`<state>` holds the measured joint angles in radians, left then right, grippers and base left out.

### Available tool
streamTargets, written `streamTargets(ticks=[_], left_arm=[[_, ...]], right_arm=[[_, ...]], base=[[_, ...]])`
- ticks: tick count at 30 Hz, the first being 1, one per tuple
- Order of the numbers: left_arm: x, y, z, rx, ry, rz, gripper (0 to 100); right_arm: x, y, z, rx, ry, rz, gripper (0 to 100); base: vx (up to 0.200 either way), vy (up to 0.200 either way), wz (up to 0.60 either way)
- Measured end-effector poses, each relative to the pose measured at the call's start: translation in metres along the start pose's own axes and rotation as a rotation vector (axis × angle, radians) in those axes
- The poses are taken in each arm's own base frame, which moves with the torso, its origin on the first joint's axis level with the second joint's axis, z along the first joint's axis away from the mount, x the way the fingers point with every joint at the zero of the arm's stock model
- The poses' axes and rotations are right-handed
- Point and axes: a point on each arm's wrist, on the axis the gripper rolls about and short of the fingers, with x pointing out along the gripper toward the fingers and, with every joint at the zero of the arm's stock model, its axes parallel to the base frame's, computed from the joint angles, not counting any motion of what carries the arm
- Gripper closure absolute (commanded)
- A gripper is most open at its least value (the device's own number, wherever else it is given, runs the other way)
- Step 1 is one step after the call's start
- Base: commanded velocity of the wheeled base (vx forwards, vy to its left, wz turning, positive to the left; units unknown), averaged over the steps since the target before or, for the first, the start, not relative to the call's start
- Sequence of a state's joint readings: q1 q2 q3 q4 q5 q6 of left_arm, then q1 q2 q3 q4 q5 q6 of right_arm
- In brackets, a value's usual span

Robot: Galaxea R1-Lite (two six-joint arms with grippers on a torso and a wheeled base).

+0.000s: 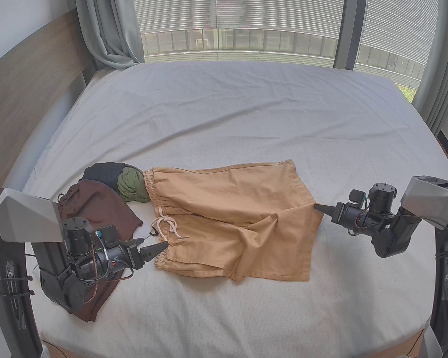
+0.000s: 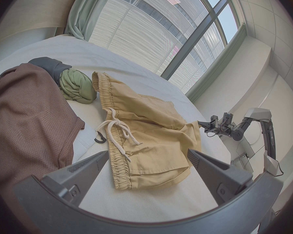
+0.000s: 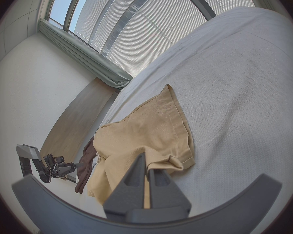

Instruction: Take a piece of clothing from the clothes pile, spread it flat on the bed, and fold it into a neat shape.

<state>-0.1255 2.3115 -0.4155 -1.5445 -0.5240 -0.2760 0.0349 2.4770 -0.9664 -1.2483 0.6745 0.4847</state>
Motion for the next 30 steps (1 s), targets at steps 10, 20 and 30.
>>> streamTargets(ticks=[10, 20, 30], left_arm=[[0.0, 0.0, 0.0, 0.0, 0.001, 0.0, 0], [0.0, 0.0, 0.0, 0.0, 0.001, 0.0, 0], [0.0, 0.0, 0.0, 0.0, 0.002, 0.0, 0]], right_arm=[[-0.024, 0.003, -0.026, 0.012, 0.052, -0.038, 0], [-0.058, 0.014, -0.071, -0.053, 0.121, -0.052, 0], [-0.055, 0.027, -0.117, -0.021, 0.272, -0.022, 0]], base=[[0.0, 0.0, 0.0], [0.0, 0.0, 0.0], [0.0, 0.0, 0.0]])
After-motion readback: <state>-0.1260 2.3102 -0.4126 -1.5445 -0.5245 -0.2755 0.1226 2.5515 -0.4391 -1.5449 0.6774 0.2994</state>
